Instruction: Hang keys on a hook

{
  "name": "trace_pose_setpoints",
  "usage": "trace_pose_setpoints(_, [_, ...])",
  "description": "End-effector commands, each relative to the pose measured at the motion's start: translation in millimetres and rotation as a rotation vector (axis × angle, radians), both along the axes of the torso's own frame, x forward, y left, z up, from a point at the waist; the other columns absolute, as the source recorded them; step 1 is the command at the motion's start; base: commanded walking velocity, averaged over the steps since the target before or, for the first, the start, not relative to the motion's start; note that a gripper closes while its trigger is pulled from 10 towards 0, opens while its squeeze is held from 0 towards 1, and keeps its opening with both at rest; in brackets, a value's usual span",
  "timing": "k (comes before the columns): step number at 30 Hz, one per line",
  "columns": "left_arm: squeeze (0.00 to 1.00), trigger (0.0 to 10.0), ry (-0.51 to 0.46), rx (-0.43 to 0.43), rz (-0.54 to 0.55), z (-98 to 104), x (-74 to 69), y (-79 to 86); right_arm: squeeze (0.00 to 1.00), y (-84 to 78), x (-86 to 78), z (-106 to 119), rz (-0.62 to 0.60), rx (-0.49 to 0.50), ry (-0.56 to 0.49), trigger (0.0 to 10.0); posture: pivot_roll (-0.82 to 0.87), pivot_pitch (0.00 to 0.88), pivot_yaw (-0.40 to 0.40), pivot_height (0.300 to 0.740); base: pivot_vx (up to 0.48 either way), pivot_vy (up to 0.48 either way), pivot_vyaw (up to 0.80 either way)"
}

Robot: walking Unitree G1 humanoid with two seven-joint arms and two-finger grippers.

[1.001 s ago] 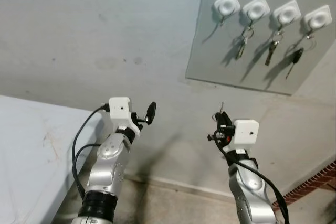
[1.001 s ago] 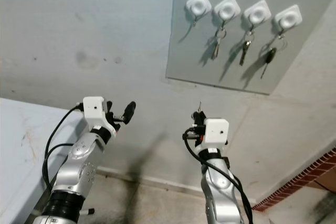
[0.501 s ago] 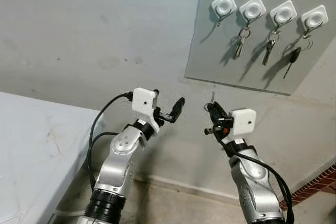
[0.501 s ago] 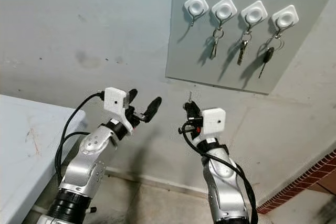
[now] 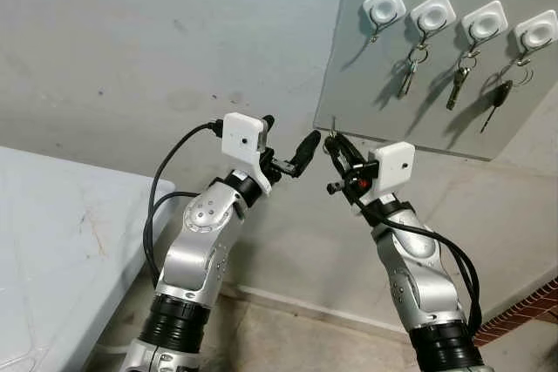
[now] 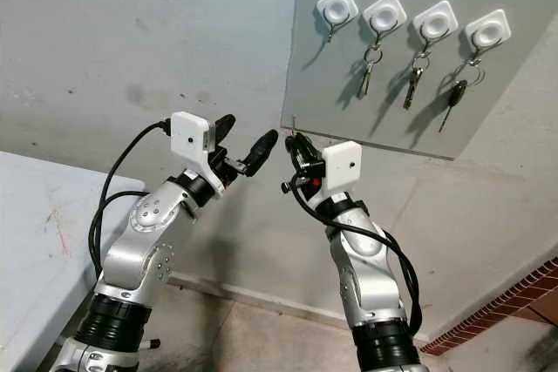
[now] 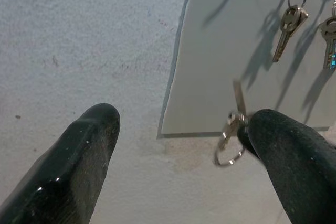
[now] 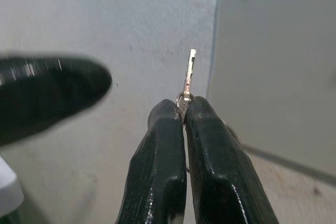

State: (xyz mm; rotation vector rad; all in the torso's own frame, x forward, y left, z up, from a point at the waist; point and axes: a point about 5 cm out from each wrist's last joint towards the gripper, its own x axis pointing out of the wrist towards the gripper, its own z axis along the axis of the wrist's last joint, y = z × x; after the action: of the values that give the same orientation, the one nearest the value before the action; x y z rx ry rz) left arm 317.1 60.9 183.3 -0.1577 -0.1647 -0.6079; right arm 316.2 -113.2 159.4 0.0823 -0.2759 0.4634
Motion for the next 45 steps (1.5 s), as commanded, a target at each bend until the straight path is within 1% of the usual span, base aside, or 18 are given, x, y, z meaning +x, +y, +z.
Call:
trace_pose_setpoints(1, [0.00, 10.0, -0.031, -0.002, -0.019, 9.7, -0.7, -2.6, 0.00, -1.3, 3.8, 4.2, 0.011, 0.010, -0.004, 10.0, -0.02, 0.013, -0.058, 0.740, 0.000, 0.000, 0.00])
trace_pose_setpoints(7, [0.00, 10.0, -0.035, -0.007, -0.025, 13.7, -1.1, -4.3, 0.00, 2.3, 10.6, 23.9, 0.058, 0.053, -0.071, 10.0, -0.02, 0.009, -0.058, 0.740, 0.000, 0.000, 0.00])
trace_pose_setpoints(11, [0.00, 10.0, -0.039, -0.007, -0.026, 16.2, -1.1, -4.8, 0.00, 3.2, 11.4, 28.8, 0.073, 0.064, -0.088, 10.0, -0.02, 0.009, -0.058, 0.740, 0.000, 0.000, 0.00])
trace_pose_setpoints(13, [0.00, 10.0, -0.053, -0.013, -0.031, 23.1, -1.4, -5.4, 0.00, 4.3, 14.2, 37.0, 0.085, 0.078, -0.117, 10.0, -0.01, 0.004, -0.055, 0.740, 0.000, 0.000, 0.00])
trace_pose_setpoints(16, [0.00, 10.0, -0.059, -0.014, -0.033, 25.3, -1.3, -5.3, 0.00, 4.5, 15.4, 40.4, 0.086, 0.088, -0.127, 10.0, -0.01, 0.002, -0.053, 0.740, 0.000, 0.000, 0.00])
trace_pose_setpoints(23, [0.00, 10.0, -0.065, -0.021, -0.035, 28.7, -0.4, -5.9, 0.00, -1.3, 17.7, 49.0, 0.062, 0.133, -0.162, 10.0, -0.01, 0.000, -0.050, 0.740, 0.000, 0.000, 0.00])
trace_pose_setpoints(26, [0.00, 10.0, -0.067, -0.022, -0.042, 29.8, -0.7, -7.6, 0.00, -9.2, 19.0, 58.2, 0.029, 0.166, -0.205, 10.0, -0.01, 0.000, -0.050, 0.740, 0.000, 0.000, 0.00])
trace_pose_setpoints(27, [0.00, 10.0, -0.067, -0.022, -0.042, 29.8, -0.7, -7.6, 0.00, -9.2, 19.0, 58.2, 0.029, 0.166, -0.205, 10.0, -0.01, 0.000, -0.050, 0.740, 0.000, 0.000, 0.00])
trace_pose_setpoints(36, [0.00, 10.0, -0.063, -0.020, -0.052, 29.5, -2.1, -9.1, 0.00, -26.4, 23.3, 74.6, -0.067, 0.220, -0.274, 10.0, -0.02, 0.000, -0.046, 0.740, 0.000, 0.000, 0.00])
trace_pose_setpoints(39, [0.00, 10.0, -0.063, -0.018, -0.060, 29.1, -3.5, -9.8, 0.00, -28.4, 24.5, 78.5, -0.077, 0.239, -0.286, 10.0, -0.02, 0.000, -0.046, 0.740, 0.000, 0.000, 0.00])
trace_pose_setpoints(45, [0.00, 10.0, -0.062, -0.015, -0.080, 28.8, -6.4, -13.0, 0.00, -27.5, 29.2, 87.1, -0.085, 0.254, -0.310, 10.0, -0.02, 0.003, -0.047, 0.740, 0.000, 0.000, 0.00])
